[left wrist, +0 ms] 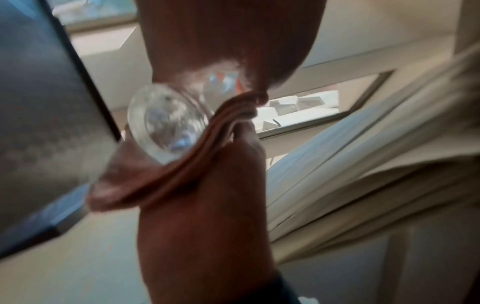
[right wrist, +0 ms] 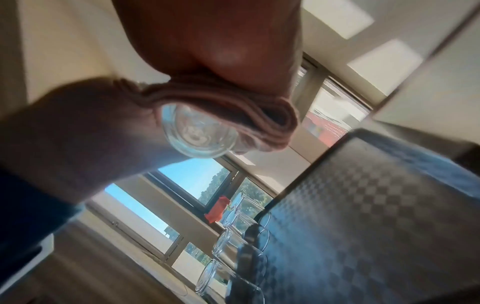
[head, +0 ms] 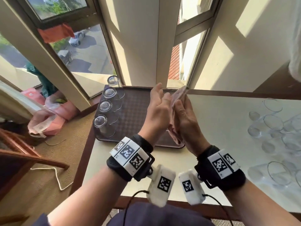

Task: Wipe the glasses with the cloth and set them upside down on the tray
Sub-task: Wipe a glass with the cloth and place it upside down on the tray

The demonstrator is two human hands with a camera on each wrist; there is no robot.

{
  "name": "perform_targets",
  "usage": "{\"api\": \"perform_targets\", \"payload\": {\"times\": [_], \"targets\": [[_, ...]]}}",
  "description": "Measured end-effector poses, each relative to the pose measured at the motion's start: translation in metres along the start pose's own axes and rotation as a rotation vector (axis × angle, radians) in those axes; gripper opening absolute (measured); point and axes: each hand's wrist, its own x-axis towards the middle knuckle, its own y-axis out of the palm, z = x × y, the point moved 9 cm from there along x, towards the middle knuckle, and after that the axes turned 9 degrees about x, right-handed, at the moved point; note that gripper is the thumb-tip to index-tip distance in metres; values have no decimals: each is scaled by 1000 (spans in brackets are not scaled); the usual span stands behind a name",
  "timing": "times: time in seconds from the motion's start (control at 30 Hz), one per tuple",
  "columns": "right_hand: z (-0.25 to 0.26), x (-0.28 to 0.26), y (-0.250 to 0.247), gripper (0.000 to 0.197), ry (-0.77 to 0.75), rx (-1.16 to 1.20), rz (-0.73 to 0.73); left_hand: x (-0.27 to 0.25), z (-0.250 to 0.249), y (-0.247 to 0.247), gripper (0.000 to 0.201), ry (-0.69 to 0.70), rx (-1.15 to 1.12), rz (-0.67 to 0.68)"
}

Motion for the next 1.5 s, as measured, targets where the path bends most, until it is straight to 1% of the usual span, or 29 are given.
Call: {"api": "perform_targets", "payload": {"times": [0.1,0.13,0.2,0.23,0.27,0.3,0.33,0.37,0.4,0.47,0.5,0.57,0.6,0.63,0.7,0.73,0.8,0.87,0.93,1.0,1.03,1.1,1.17,1.2,1.27,1.3,1.33,1.43,1.5], "targets": [[1,-1,4,44,-10,20,13,-2,-5,1,84,45,74,-22],[2,-2,3,44,0,38,11,0,-4,2,81,47,45,-4],[2,-5,1,46,52,102,2,5,-6,2,58,52,-87,33],[0,-7,1,48,109,163,7,6,-3,0,57,41,-144,41],[-1,-8,1,52,155,221,15,5,-1,1,62,24,-185,70],[-1,-8,-1,54,184,266,18,5,1,1,64,12,-198,103],[-1,-8,-3,55,196,276,18,5,2,0,62,-2,-164,113],[-1,-7,-7,54,184,229,13,5,3,-4,57,-15,-111,99],[0,-5,-13,51,147,121,-6,4,1,-6,55,-17,-64,79],[5,0,-17,50,34,-124,-27,2,-2,-6,61,-5,10,41],[6,0,-14,54,-12,-206,-10,-2,-4,-2,67,5,46,30],[6,1,-7,61,-48,-237,15,-8,-7,2,88,34,163,-15],[6,0,-5,59,-49,-193,13,-8,-7,4,91,45,171,-20],[8,0,-4,55,-47,-117,14,-5,-5,4,85,47,126,-17],[9,-3,-1,45,2,83,30,-2,-3,5,57,25,-49,24],[8,-5,1,45,51,181,32,-1,-4,4,48,31,-103,57],[2,-7,-1,49,133,278,5,-2,-7,2,47,29,-118,116],[0,-5,-5,51,115,218,-8,-3,-6,0,55,17,-94,146],[7,-1,-9,58,7,-27,-32,-5,-4,-3,62,-4,-47,102],[14,3,-6,61,-112,-258,-12,-9,-1,-1,69,-32,-13,56],[15,3,-3,61,-138,-296,-5,-11,0,1,76,-22,11,40],[15,4,-4,57,-126,-255,-15,-12,4,4,88,-13,-2,19],[15,2,-4,48,-59,-133,0,-9,10,6,79,-48,-114,26],[16,1,-4,44,-17,-70,14,-8,11,8,72,-56,-181,59],[17,-2,-7,45,63,41,5,-10,12,14,61,-73,-277,175],[19,-3,-8,47,80,65,6,-11,8,15,58,-69,-289,223],[22,-3,-8,47,62,57,7,-9,6,13,57,-62,-236,223],[38,4,-8,41,-91,-248,-35,-3,-6,0,59,-34,13,77],[37,5,-4,48,-146,-398,-39,-4,-6,5,50,-10,27,57]]}}
